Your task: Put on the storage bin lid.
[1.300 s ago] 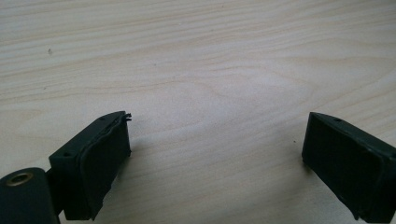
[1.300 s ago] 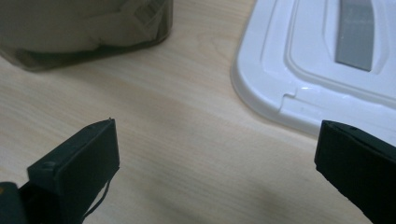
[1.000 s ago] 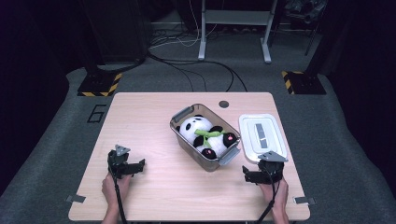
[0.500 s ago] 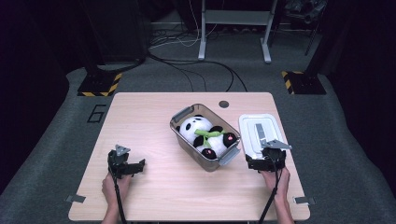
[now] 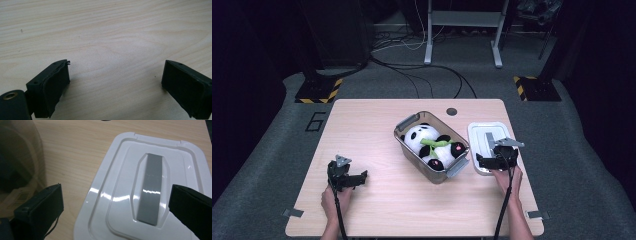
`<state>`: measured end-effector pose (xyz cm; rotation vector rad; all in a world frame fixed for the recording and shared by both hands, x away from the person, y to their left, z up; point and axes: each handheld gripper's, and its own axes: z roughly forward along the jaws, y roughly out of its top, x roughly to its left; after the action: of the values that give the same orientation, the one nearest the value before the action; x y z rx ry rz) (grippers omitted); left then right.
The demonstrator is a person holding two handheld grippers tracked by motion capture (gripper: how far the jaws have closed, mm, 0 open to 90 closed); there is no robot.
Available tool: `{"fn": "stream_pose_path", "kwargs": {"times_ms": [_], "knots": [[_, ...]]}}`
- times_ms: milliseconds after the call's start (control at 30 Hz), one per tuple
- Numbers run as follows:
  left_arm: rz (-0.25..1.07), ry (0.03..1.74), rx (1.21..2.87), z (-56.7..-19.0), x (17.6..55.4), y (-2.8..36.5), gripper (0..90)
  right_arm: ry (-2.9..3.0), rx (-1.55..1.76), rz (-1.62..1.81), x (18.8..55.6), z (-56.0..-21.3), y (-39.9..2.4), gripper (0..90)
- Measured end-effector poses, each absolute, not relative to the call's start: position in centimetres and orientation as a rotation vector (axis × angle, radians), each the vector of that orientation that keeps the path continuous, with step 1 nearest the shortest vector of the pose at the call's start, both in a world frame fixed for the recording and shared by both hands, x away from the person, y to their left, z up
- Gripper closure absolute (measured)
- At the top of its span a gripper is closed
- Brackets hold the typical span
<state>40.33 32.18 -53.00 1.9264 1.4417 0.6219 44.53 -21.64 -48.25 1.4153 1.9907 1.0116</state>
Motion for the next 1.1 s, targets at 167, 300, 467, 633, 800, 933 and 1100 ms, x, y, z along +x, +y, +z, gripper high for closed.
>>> {"fn": "stream_pose_path", "kwargs": {"times_ms": [167,300,467,633,800,933,1100], "knots": [[0.622,1.442,1.928,-53.0,40.3,32.2,7.3,1.985,1.423,0.976,46.1,-48.5,-21.9,0.0],[0.622,1.442,1.928,-53.0,40.3,32.2,7.3,1.969,1.495,0.935,47.6,-49.1,-22.4,0.0],[0.622,1.441,1.928,-53.0,40.3,32.2,7.3,1.933,1.584,0.912,49.0,-50.0,-23.4,12.7],[0.619,1.439,1.928,-53.0,40.4,32.2,7.3,1.876,1.636,0.844,50.1,-50.8,-24.1,30.6],[0.619,1.439,1.928,-53.0,40.4,32.2,7.3,1.856,1.587,0.795,50.5,-51.1,-23.8,43.1],[0.619,1.44,1.928,-53.0,40.4,32.2,7.3,1.881,1.522,0.785,50.6,-51.2,-23.4,52.5],[0.621,1.439,1.929,-53.0,40.3,32.2,7.3,1.89,1.535,0.779,50.5,-51.0,-22.9,64.7]]}}
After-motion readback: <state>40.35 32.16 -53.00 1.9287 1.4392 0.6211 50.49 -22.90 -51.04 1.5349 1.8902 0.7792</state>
